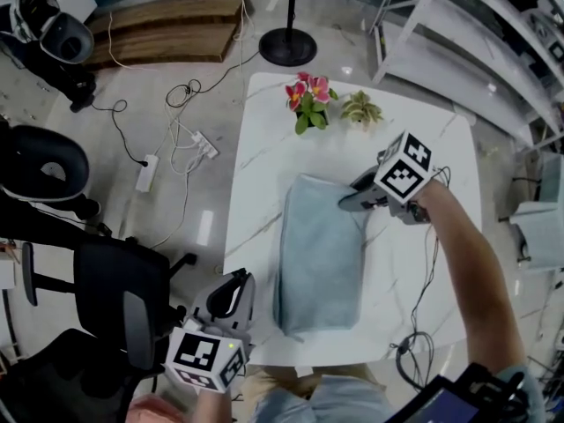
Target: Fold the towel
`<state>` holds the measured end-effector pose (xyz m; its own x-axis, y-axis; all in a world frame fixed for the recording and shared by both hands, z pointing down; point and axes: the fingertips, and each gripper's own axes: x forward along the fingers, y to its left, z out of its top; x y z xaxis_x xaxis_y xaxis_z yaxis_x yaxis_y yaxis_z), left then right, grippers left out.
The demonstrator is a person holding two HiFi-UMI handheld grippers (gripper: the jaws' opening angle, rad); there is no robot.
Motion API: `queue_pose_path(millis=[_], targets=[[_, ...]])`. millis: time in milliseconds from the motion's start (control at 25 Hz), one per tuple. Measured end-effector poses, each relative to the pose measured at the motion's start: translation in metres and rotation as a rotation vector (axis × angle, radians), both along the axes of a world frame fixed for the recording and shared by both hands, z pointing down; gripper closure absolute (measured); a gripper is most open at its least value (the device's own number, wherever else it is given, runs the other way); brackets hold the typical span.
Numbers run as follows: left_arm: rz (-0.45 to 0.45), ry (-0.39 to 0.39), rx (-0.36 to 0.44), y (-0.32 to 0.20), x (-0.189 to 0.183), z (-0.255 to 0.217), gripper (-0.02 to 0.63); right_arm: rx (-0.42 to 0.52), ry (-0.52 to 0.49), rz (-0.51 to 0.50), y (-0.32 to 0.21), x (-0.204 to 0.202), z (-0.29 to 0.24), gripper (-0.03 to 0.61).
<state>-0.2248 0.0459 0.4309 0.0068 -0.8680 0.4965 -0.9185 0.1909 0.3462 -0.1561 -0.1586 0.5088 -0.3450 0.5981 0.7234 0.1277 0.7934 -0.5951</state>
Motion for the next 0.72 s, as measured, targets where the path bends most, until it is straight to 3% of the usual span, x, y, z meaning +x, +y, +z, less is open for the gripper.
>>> queue_pose_path(millis=[720], targets=[[-0.052,-0.093,0.053,0.038,0.044,-0.042,0.583,0.616,-0.403,-0.097,0.048,0.008,-0.104,0.505]])
